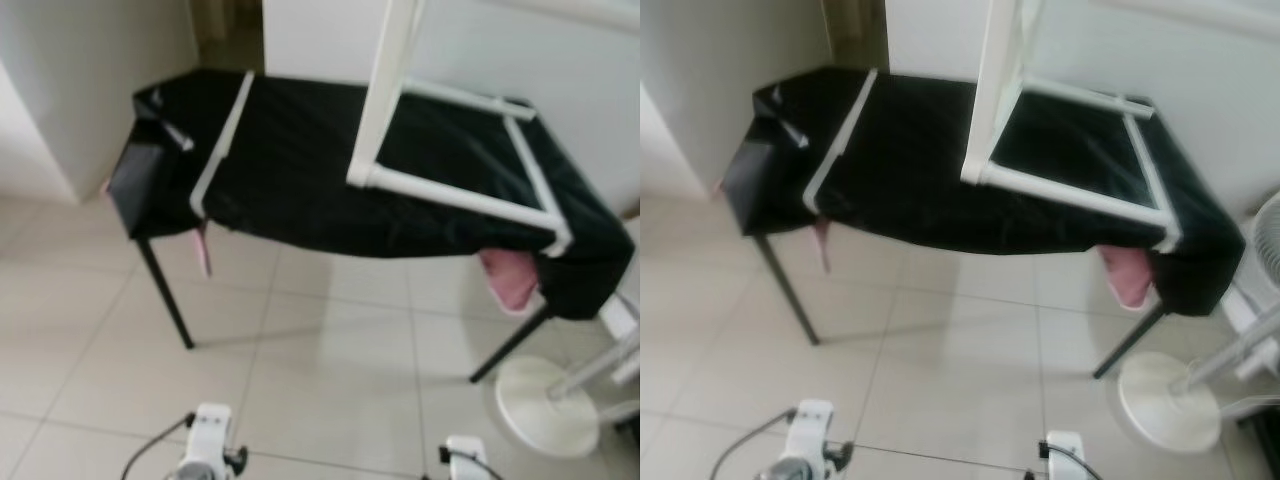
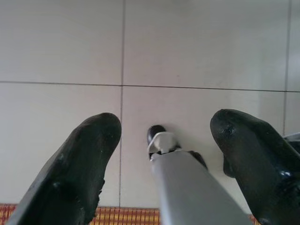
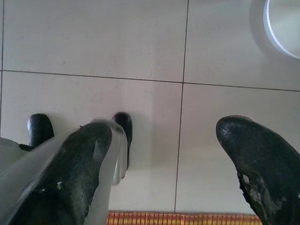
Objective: Building children table
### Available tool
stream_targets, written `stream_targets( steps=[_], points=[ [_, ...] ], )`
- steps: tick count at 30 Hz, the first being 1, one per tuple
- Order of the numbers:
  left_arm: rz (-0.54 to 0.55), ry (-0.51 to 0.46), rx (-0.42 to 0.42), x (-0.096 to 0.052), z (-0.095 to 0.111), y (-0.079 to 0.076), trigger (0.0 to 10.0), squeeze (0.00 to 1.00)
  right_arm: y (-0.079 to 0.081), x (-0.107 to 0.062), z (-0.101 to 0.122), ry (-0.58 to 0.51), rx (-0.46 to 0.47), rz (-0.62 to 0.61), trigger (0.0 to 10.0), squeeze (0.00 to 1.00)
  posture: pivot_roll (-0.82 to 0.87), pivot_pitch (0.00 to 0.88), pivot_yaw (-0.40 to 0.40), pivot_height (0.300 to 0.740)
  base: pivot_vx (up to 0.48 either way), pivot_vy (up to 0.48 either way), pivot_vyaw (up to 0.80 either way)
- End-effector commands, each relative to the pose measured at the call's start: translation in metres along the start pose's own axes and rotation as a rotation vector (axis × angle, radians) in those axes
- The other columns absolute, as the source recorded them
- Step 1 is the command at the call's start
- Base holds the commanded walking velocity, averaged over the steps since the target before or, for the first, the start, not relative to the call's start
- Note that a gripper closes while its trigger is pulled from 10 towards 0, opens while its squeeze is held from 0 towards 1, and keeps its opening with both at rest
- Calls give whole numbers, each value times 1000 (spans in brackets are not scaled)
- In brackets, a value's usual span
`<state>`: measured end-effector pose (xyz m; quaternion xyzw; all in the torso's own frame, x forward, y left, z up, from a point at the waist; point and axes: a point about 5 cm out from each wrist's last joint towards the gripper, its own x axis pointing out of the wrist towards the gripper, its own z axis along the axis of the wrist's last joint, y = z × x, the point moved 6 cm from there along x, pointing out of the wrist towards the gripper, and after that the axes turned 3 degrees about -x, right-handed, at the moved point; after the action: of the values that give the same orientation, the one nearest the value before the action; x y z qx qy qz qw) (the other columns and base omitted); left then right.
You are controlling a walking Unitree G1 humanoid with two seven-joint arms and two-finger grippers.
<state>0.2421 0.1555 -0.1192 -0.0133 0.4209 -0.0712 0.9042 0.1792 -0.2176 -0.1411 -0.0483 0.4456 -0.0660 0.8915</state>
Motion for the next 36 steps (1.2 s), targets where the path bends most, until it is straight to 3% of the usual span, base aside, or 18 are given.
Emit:
stream_targets(
  steps=[1, 12, 15, 19, 21, 23, 26, 29, 34, 36],
  points=[
    [-9, 22, -15, 0, -8, -5, 10000, 0, -6, -2, -9, 28, 8, -19, 10000, 0, 8, 4, -50, 740, 0, 0, 0],
    [-2, 32, 3, -1, -8, -1, 10000, 0, -6, -1, -8, 35, -2, -17, 10000, 0, 5, 0, -54, 740, 0, 0, 0],
    [-41, 32, 92, -1, -8, -6, 10000, 0, -7, -1, -7, 32, -5, -17, 10000, 0, -8, 0, -61, 740, 0, 0, 0],
    [-64, 18, 118, -1, -6, -10, 10000, 0, -9, -1, -7, 27, -6, -15, 10000, 0, -5, 0, -59, 740, 0, 0, 0],
    [-40, 17, 99, -1, -7, -5, 10000, 0, -11, -1, -6, 24, -4, -18, 10000, 0, 1, 0, -56, 740, 0, 0, 0],
    [29, 29, 26, -3, -12, 8, 10000, 0, -12, -1, -4, 19, -10, -18, 10000, 0, 3, 0, -52, 740, 0, 0, 0],
    [48, 36, 3, -4, -15, 11, 10000, 0, -12, -1, -3, 14, -14, -21, 10000, 0, 3, 0, -51, 740, 0, 0, 0],
    [44, 28, 50, -4, -12, 9, 10000, 0, -13, 0, -1, 7, -22, -29, 10000, 0, 9, 0, -51, 740, 0, 0, 0],
    [59, 15, 60, -3, -8, 12, 10000, 0, -13, 0, -1, 3, -24, -30, 10000, 0, 10, 0, -54, 740, 0, 0, 0],
    [42, -2, 147, -3, -1, 12, 10000, 0, -13, 0, 1, -3, -33, -35, 10000, 0, -3, 0, -61, 740, 0, 0, 0]
  ],
)
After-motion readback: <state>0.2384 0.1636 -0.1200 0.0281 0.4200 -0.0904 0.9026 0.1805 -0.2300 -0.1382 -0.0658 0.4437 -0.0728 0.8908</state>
